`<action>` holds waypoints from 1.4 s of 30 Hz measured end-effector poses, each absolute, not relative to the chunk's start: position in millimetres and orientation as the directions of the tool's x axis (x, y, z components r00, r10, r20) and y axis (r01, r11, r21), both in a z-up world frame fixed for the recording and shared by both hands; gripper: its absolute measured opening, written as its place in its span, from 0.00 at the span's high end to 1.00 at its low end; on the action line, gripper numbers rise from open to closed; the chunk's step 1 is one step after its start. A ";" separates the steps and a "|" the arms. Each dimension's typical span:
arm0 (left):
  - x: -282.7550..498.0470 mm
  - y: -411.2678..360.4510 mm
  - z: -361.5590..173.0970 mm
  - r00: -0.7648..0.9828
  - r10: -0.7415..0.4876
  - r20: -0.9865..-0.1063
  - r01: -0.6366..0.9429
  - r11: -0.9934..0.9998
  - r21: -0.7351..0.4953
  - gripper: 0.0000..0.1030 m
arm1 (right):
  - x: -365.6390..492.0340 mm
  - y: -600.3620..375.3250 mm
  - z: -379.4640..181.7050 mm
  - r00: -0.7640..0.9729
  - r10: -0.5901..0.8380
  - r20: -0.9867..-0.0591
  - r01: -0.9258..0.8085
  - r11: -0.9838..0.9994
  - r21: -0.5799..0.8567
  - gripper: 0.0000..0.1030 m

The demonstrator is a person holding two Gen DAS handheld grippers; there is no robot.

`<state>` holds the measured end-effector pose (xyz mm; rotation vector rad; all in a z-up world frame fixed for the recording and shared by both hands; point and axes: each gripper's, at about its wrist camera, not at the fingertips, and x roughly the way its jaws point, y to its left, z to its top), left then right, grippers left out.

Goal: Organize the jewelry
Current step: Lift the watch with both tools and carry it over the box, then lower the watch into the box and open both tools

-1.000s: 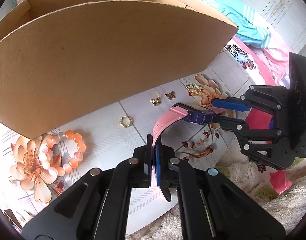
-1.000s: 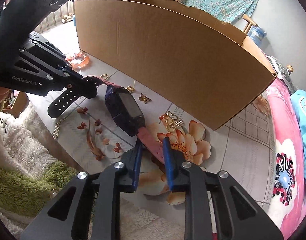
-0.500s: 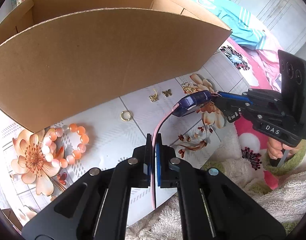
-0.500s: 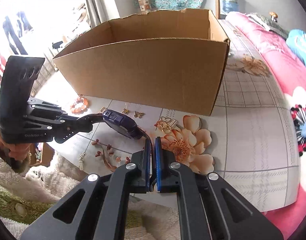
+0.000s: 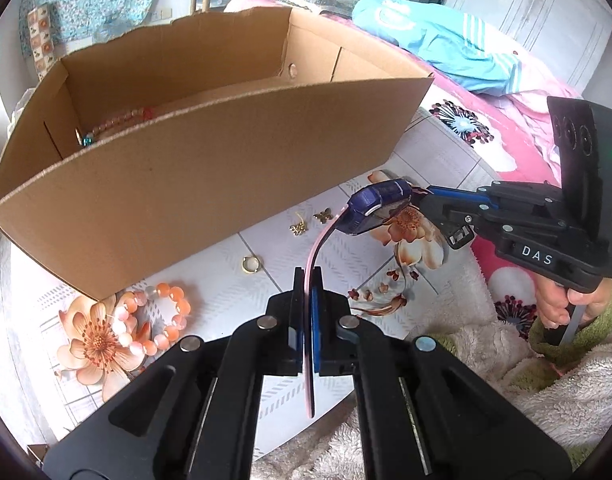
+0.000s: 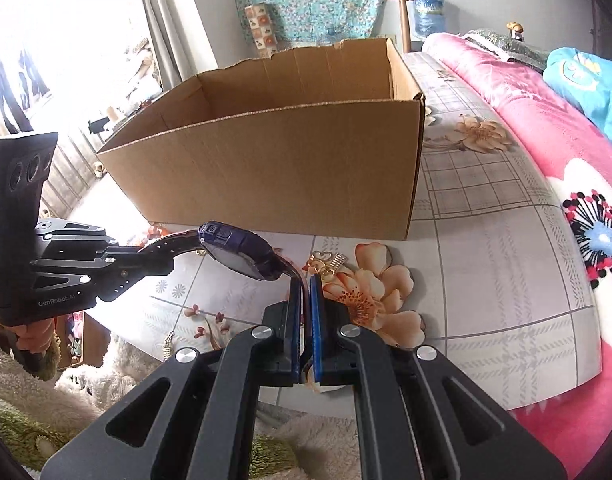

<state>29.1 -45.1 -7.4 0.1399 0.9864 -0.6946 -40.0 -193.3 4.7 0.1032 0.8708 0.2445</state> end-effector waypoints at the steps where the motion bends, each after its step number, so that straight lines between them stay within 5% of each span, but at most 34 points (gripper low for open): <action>1: 27.1 -45.3 -2.3 0.364 -0.479 -0.799 0.604 0.774 -0.189 0.98 | -42.5 -194.0 9.2 0.629 0.251 -0.736 -0.168 0.968 0.186 0.95; 16: 56.1 -28.4 114.4 0.479 -0.576 -0.663 0.660 0.734 -0.161 0.98 | -3.2 -189.2 123.2 0.749 0.310 -0.585 -0.308 0.945 0.106 0.95; 22: 141.1 -33.2 107.4 0.389 -0.515 -0.764 0.589 0.776 -0.224 0.98 | 107.5 -182.0 114.2 0.583 0.337 -0.739 -0.363 0.922 0.133 0.96; 28: 214.8 -43.9 46.6 0.106 -0.472 -0.875 0.469 0.800 -0.374 0.98 | 190.9 -153.3 65.3 0.342 0.178 -0.923 -0.383 0.923 0.036 0.96; 33: 249.4 -46.4 6.4 0.027 -0.389 -0.921 0.379 0.856 -0.351 0.98 | 223.8 -135.4 35.9 0.301 0.021 -0.953 -0.410 0.905 -0.110 0.96; 38: 261.6 -38.8 -3.6 0.050 -0.353 -0.934 0.330 0.889 -0.318 0.85 | 232.2 -136.6 39.5 0.380 -0.059 -0.923 -0.375 0.903 -0.212 0.96; 42: 256.1 -30.6 -0.1 0.084 -0.321 -0.943 0.321 0.905 -0.279 0.64 | 224.4 -143.2 56.3 0.457 -0.034 -0.889 -0.334 0.920 -0.207 0.95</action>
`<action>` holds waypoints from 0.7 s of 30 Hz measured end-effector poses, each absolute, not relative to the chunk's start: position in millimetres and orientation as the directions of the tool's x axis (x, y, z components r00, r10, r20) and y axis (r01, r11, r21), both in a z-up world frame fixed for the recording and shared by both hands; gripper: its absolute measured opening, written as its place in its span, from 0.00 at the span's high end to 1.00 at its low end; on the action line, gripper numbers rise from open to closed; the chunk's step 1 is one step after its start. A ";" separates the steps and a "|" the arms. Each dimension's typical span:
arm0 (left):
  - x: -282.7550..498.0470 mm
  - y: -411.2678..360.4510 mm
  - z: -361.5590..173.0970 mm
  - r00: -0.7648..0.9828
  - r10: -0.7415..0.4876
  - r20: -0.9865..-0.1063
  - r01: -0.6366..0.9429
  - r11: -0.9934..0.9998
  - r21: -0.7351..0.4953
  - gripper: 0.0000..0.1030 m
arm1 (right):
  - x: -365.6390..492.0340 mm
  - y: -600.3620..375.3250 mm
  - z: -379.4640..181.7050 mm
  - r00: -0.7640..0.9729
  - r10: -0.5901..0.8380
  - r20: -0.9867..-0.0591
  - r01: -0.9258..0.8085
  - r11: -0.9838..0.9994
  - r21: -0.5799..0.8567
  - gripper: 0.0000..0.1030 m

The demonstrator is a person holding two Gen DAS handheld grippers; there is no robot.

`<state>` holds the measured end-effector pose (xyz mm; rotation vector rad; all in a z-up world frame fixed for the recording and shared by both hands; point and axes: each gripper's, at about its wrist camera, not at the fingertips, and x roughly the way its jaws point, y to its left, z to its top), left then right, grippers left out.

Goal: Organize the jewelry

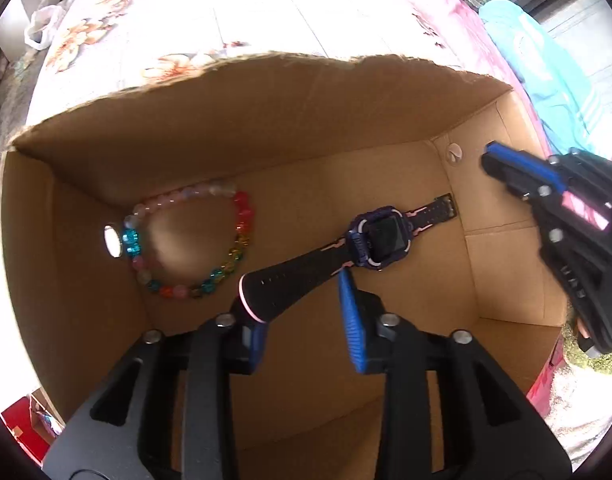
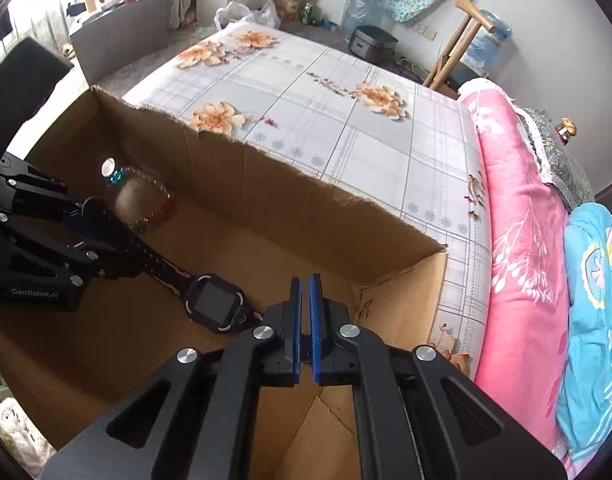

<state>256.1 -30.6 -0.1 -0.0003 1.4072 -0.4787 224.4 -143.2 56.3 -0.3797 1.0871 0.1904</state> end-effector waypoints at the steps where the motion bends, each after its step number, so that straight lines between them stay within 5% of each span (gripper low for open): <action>1: 254.6 -29.0 1.6 0.096 -0.309 -0.946 0.329 0.907 -0.263 0.60 | 222.2 -145.4 60.4 0.477 -0.024 -0.879 -0.321 0.926 -0.199 0.95; 11: 214.7 -35.3 45.8 0.270 -0.237 -0.933 0.497 0.864 -0.076 0.46 | 164.3 -168.8 100.5 0.613 0.215 -0.760 -0.241 0.967 0.080 0.94; 15: 208.7 -54.9 47.8 0.292 -0.214 -0.932 0.600 0.800 0.004 0.46 | 131.5 -193.0 106.4 0.636 0.328 -0.698 -0.220 0.945 0.243 0.79; 21: 205.3 -81.7 28.8 0.282 -0.145 -0.948 0.737 0.666 0.117 0.43 | 61.3 -227.3 97.1 0.647 0.406 -0.645 -0.202 0.907 0.369 0.78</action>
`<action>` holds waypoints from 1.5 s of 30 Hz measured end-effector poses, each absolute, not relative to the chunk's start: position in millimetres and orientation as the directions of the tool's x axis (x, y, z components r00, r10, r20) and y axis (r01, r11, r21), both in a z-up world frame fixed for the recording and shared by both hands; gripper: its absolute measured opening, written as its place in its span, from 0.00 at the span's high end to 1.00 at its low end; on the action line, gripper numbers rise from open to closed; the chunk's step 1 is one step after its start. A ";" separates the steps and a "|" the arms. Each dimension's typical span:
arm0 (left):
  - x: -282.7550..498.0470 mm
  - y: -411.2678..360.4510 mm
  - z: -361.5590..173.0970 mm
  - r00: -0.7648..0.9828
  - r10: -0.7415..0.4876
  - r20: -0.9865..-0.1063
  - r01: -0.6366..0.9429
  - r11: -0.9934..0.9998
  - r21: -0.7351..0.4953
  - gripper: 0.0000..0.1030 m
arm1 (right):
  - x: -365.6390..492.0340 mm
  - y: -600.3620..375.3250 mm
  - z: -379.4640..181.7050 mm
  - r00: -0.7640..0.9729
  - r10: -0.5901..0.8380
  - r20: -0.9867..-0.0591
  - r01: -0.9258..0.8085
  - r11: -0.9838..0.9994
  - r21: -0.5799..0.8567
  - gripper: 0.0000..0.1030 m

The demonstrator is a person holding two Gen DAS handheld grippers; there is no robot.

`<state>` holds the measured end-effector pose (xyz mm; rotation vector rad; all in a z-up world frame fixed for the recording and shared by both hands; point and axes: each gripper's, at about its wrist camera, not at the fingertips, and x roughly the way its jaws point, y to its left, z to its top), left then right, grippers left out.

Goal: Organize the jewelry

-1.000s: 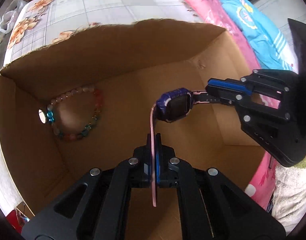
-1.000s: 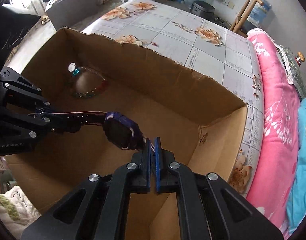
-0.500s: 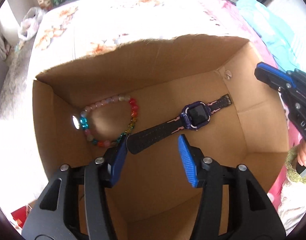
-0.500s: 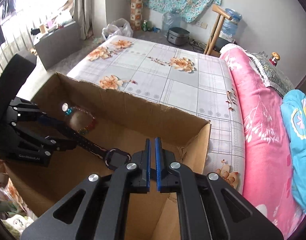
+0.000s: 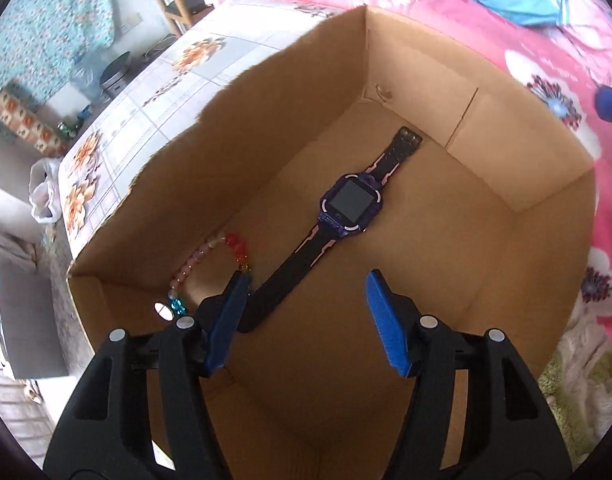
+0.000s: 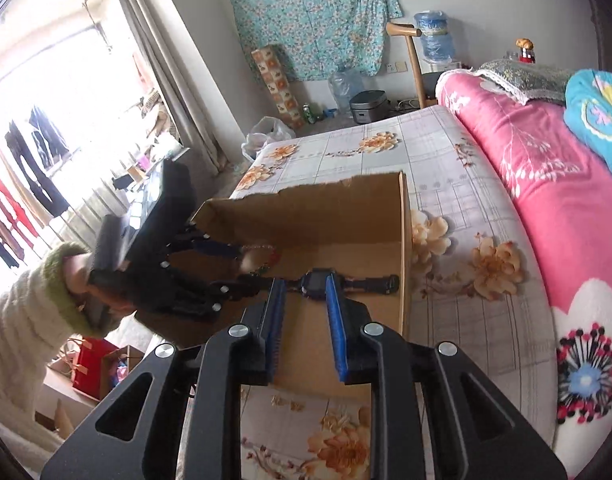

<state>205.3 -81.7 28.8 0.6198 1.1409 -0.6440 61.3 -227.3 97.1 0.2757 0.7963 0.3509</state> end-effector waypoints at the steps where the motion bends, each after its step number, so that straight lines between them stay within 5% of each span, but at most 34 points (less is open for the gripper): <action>1: 206.3 -84.4 27.0 0.274 -0.133 -0.953 0.749 0.650 0.125 0.43 | 50.6 -229.6 91.3 0.631 0.428 -0.647 -0.206 0.897 0.392 0.77; 13: 226.4 -128.4 -18.8 0.180 -0.046 -0.983 0.838 0.530 0.129 0.44 | -3.9 -221.9 35.9 0.545 0.492 -0.679 -0.155 0.855 0.495 0.77; 19: 229.6 -138.8 -26.4 0.157 -0.038 -0.987 0.833 0.542 0.112 0.67 | -2.2 -220.3 33.3 0.550 0.493 -0.675 -0.159 0.855 0.494 0.77; 33: 263.6 -139.4 -28.8 0.172 -0.050 -0.984 0.691 0.717 0.085 0.67 | -8.0 -224.5 31.1 0.562 0.501 -0.658 -0.128 0.839 0.529 0.77; 38: 279.7 -141.6 -36.2 0.199 -0.068 -0.978 0.679 0.729 0.088 0.65 | -9.5 -223.4 29.5 0.564 0.485 -0.668 -0.108 0.846 0.522 0.77; 40: 273.7 -139.6 -31.3 0.231 -0.059 -0.971 0.684 0.719 0.119 0.52 | -12.5 -223.2 30.2 0.568 0.481 -0.667 -0.105 0.847 0.521 0.77; 45: 254.9 -132.2 10.2 0.322 -0.103 -0.941 0.669 0.728 0.149 0.40 | -18.4 -221.0 29.0 0.572 0.448 -0.688 -0.086 0.866 0.492 0.69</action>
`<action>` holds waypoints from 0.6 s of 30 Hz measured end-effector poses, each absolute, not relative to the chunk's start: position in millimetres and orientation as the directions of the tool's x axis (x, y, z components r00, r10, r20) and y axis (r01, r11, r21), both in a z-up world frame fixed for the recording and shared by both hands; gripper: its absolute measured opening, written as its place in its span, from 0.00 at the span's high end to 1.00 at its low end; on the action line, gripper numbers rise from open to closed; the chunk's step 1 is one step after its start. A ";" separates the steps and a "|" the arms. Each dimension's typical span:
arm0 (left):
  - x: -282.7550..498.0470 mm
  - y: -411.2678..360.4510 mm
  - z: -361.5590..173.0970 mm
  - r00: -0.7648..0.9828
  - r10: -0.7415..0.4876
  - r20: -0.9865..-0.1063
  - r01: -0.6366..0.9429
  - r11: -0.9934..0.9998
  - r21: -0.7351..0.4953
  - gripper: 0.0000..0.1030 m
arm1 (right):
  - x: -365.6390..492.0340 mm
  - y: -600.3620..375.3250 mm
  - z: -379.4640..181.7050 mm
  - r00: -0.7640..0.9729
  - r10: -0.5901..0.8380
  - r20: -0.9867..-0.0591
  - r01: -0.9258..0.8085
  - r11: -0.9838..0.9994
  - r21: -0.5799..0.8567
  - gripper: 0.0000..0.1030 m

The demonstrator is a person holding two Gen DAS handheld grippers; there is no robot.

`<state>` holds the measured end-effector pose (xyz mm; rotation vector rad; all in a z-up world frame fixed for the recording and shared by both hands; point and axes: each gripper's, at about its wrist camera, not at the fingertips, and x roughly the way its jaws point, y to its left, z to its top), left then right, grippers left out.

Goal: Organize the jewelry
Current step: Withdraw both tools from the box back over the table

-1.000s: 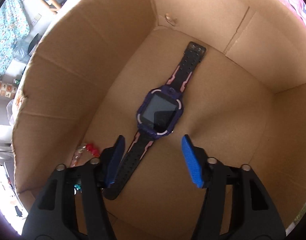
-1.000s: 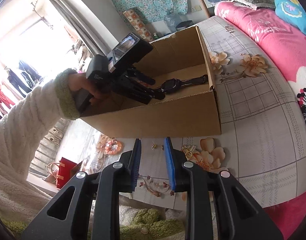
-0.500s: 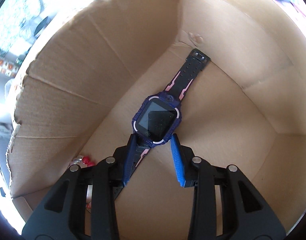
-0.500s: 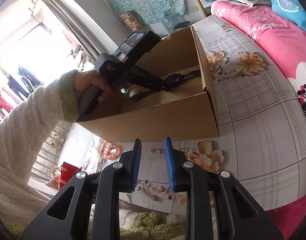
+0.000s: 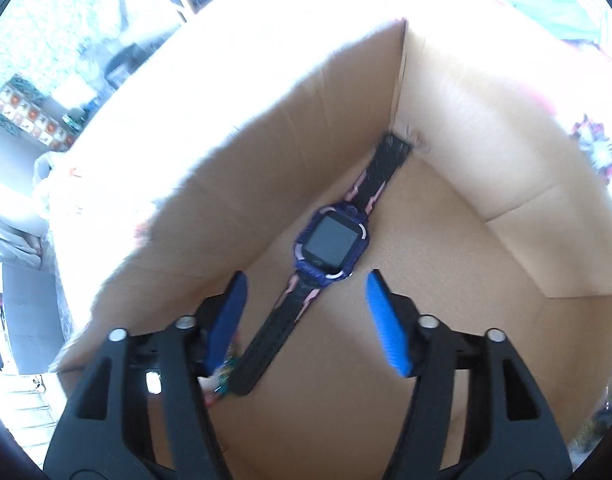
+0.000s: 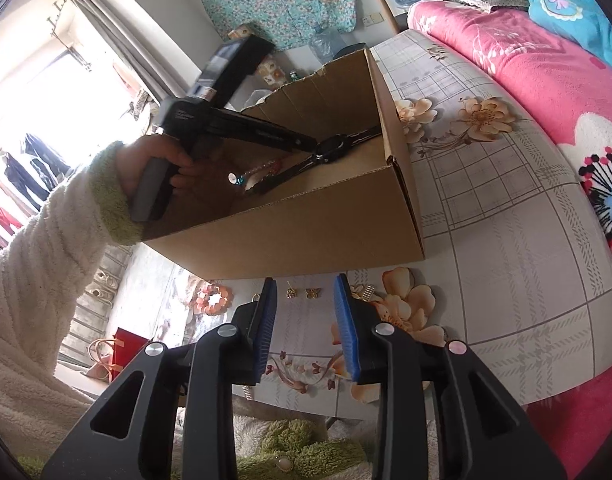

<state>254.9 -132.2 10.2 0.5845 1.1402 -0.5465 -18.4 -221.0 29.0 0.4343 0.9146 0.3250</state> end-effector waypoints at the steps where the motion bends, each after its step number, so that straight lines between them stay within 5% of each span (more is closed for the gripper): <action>1: 249.4 -125.8 22.4 0.349 -0.113 -0.930 0.657 0.737 0.157 0.39 | -19.5 -219.8 28.0 0.569 0.443 -0.693 -0.085 0.870 0.485 0.69; 5: 212.8 -90.2 81.1 0.460 -0.213 -0.862 0.618 0.774 0.139 0.31 | -23.1 -212.2 24.7 0.558 0.410 -0.722 -0.080 0.892 0.445 0.62; 10: 146.9 -34.3 131.0 0.605 -0.335 -0.722 0.575 0.811 0.105 0.18 | -29.1 -200.5 21.1 0.558 0.345 -0.755 -0.081 0.928 0.365 0.39; 18: 54.3 30.0 62.0 0.553 -0.326 -0.767 0.437 0.897 -0.066 0.18 | -23.5 -179.0 19.4 0.549 0.141 -0.824 -0.058 0.990 0.130 0.14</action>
